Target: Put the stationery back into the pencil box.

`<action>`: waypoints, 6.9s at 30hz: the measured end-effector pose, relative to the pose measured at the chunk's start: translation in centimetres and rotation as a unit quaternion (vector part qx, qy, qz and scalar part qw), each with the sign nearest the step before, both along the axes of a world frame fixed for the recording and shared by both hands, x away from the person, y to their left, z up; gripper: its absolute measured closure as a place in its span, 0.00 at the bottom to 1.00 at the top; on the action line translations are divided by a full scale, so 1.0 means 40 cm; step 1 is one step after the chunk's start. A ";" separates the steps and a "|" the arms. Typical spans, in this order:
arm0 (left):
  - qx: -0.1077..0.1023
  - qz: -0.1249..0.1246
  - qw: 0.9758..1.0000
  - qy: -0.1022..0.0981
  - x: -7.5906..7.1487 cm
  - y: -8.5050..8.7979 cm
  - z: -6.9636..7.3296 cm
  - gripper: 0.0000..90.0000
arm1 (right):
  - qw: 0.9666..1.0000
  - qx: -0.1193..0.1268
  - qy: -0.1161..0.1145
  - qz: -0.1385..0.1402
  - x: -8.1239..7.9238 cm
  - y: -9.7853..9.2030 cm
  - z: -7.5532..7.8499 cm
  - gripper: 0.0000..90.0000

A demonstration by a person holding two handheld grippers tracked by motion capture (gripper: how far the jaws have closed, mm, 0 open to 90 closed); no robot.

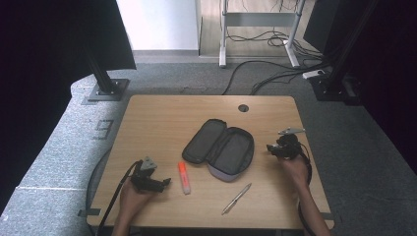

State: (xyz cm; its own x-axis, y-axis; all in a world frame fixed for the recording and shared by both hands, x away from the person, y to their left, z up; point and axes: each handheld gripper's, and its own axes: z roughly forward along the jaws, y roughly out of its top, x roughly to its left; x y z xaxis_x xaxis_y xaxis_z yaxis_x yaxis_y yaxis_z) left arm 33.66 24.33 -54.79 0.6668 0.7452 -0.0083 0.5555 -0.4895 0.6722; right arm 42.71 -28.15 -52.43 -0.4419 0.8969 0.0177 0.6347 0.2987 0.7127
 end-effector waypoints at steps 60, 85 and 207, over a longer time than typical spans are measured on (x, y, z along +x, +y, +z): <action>0.000 0.000 1.000 0.000 0.000 0.000 0.000 0.07 | 0.994 -0.001 -0.022 0.106 0.005 0.198 0.131 0.51; 0.000 -0.002 1.000 0.000 0.000 0.000 0.000 0.07 | 0.990 -0.019 -0.014 0.138 0.030 0.296 0.080 0.51; 0.000 -0.005 1.000 -0.001 -0.001 0.000 0.000 0.07 | 0.981 -0.012 -0.006 0.195 -0.217 0.184 0.082 0.01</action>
State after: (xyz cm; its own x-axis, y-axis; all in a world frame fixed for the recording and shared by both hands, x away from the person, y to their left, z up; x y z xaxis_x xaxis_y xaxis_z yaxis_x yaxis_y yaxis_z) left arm 33.63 24.32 -54.79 0.6736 0.7391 -0.0066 0.5497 -0.4949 0.6730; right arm 34.02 -20.77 -49.14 -0.7520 0.6591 -0.0078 0.4603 0.5336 0.7095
